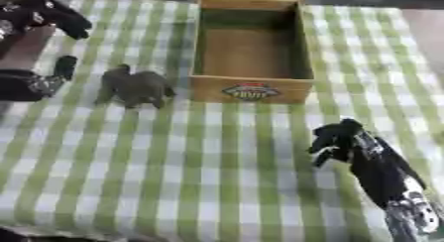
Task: Pick up objects on the table and place them in the box.
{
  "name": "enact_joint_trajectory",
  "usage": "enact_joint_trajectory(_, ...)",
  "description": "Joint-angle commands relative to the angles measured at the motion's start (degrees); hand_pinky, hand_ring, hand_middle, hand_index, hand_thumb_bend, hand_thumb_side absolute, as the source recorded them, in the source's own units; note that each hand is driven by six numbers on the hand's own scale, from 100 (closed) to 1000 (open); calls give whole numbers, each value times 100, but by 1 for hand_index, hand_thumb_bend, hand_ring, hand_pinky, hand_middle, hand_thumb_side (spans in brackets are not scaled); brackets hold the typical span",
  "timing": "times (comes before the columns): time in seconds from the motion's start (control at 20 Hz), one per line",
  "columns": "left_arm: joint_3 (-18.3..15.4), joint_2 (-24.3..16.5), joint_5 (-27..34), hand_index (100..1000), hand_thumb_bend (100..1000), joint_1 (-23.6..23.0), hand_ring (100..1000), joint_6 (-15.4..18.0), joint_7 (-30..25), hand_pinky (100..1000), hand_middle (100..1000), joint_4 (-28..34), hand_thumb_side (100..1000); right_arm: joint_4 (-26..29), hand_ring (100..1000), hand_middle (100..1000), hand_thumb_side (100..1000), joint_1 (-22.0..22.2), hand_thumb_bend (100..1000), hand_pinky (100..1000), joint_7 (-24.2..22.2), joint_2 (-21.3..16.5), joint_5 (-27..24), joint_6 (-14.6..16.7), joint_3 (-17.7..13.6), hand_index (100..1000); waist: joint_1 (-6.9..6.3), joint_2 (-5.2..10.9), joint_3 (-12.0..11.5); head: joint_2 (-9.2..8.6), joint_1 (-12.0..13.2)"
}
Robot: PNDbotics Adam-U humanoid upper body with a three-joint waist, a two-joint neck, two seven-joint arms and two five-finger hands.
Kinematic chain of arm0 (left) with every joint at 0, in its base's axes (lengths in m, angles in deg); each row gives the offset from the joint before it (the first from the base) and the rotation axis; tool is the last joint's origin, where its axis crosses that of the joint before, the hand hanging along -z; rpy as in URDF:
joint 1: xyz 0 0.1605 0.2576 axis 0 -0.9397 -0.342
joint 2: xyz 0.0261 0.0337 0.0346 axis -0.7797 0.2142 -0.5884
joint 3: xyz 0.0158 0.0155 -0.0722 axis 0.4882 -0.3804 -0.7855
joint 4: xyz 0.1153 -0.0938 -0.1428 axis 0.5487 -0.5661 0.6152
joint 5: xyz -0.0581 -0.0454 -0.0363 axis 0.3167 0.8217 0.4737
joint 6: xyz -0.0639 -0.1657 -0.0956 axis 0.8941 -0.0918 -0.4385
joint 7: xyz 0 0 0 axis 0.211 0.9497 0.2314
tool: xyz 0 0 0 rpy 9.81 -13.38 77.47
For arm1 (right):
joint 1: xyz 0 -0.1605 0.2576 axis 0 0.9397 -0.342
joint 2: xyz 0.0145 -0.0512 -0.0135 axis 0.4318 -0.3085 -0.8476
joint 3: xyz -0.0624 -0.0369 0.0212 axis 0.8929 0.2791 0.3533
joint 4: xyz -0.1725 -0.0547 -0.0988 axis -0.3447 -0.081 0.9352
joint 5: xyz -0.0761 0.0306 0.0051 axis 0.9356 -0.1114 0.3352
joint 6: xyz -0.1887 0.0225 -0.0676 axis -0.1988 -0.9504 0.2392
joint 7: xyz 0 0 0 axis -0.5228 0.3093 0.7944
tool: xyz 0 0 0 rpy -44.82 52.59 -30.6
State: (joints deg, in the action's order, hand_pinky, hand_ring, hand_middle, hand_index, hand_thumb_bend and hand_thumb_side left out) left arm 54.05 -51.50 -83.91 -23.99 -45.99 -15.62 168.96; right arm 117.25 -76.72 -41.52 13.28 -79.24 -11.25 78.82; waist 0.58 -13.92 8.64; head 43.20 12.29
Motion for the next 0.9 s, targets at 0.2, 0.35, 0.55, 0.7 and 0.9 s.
enact_joint_trajectory(0.2,-18,-387,-397,891,199,224,827,341,-310,764,840,-107,100,98,613,546,971,-27,100,484,12,-48,41,-10,-43,703,-8,73,13,8,21)
enact_joint_trajectory(0.35,51,-489,-563,894,231,354,839,535,-522,778,855,-274,100,95,613,546,971,-15,100,483,9,-49,43,-10,-41,703,-5,83,14,21,22)
enact_joint_trajectory(0.55,111,-592,-773,890,269,559,838,690,-653,782,849,-578,100,94,613,546,969,-2,100,483,6,-53,40,-7,-39,703,-3,106,11,37,20)
enact_joint_trajectory(0.7,229,-659,-946,882,306,734,829,813,-732,783,818,-836,100,91,613,546,968,7,100,483,-3,-56,38,-8,-33,703,-1,125,8,52,27)
enact_joint_trajectory(0.9,491,-770,-1198,878,335,988,826,1084,-914,785,799,-1306,110,89,613,546,968,23,100,483,-11,-65,36,-6,-26,703,-2,151,10,64,42)
